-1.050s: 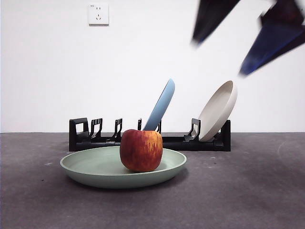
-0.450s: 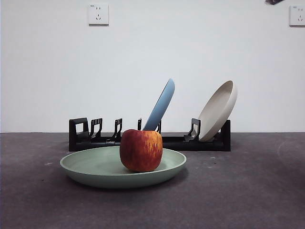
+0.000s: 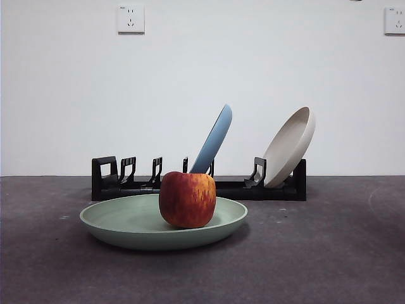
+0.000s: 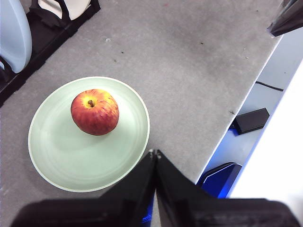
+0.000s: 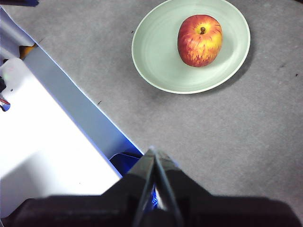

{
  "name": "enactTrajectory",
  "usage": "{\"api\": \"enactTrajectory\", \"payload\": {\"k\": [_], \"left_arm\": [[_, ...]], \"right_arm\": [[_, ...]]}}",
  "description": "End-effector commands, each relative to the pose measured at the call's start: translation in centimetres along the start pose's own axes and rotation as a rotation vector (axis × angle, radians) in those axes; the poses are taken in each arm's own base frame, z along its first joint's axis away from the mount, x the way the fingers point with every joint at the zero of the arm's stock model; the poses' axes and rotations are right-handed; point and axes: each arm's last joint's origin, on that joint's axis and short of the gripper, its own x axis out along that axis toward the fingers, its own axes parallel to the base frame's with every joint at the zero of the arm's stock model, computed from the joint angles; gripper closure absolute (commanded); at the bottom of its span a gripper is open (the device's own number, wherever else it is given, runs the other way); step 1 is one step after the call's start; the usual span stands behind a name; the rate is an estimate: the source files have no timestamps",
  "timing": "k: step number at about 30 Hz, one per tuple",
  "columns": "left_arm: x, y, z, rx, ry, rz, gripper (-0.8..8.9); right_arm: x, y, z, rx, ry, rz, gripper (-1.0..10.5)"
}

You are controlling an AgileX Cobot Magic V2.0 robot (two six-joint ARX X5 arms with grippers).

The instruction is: Take the green plate from the plate rack,put the plate on the table,take the apple from the table,put the apple in the plate

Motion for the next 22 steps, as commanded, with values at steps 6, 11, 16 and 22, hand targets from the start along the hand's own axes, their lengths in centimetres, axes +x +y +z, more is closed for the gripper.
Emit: {"api": "enactTrajectory", "payload": {"k": [6,11,16,22], "left_arm": [[-0.1,0.0,0.1,0.016,-0.019,0.002,8.17],[-2.1,3.3,1.0,-0.039,-0.225,0.216,8.17],[-5.3,7.0,-0.3,-0.072,-0.468,0.312,8.17],[-6.8,8.9,-6.1,-0.158,-0.633,0.585,8.17]], "right_arm": [[0.0,0.0,0.0,0.006,-0.005,0.001,9.5],[0.0,0.0,0.0,0.006,-0.005,0.000,9.5],[-0.1,0.0,0.0,0.005,-0.010,0.001,9.5],[-0.1,0.1,0.0,0.005,-0.010,0.001,9.5]]}}
